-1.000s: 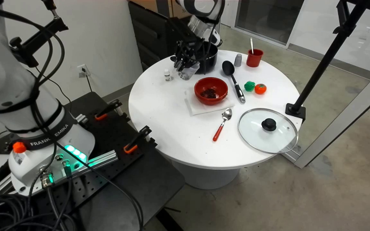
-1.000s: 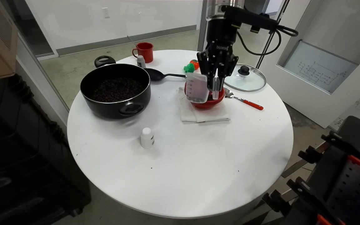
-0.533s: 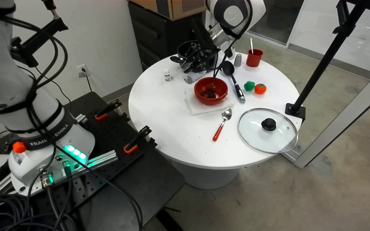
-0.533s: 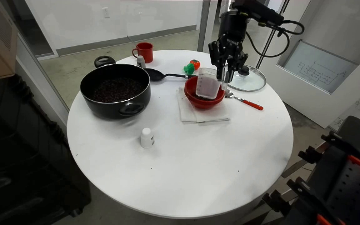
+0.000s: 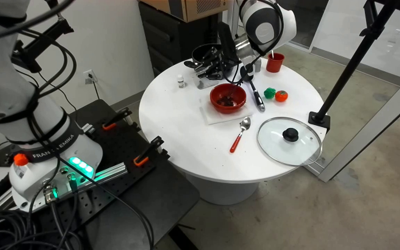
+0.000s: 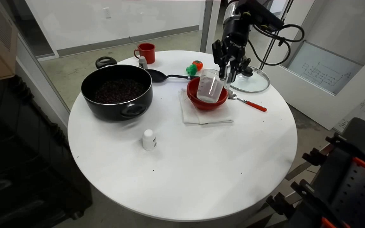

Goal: Pour the beans from the jar into the red bowl

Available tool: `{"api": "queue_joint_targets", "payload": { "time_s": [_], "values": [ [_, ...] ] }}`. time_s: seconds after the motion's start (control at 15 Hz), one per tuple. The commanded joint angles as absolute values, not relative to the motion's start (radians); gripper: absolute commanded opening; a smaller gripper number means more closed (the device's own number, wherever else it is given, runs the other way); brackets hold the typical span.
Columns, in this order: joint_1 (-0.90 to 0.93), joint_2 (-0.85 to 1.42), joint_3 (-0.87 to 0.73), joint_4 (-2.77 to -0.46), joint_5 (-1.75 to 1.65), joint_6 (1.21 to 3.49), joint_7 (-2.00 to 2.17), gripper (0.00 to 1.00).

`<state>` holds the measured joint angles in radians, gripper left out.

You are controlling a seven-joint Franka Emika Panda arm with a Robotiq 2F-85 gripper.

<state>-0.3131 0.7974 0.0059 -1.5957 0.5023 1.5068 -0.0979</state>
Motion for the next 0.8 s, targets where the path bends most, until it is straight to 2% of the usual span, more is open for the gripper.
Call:
{"api": "queue_joint_targets", "payload": {
  "time_s": [0.0,0.07,0.47,0.73],
  "values": [
    [-0.296,0.800,-0.012,-1.590,0.511,1.499,-0.104,0.26],
    [-0.294,0.799,-0.012,-1.590,0.511,1.499,-0.104,0.06],
    [-0.317,0.902,-0.011,-1.473,0.553,1.220,-0.005,0.06],
    [-0.347,0.961,-0.030,-1.375,0.684,1.155,0.075,0.06]
  ]
}}
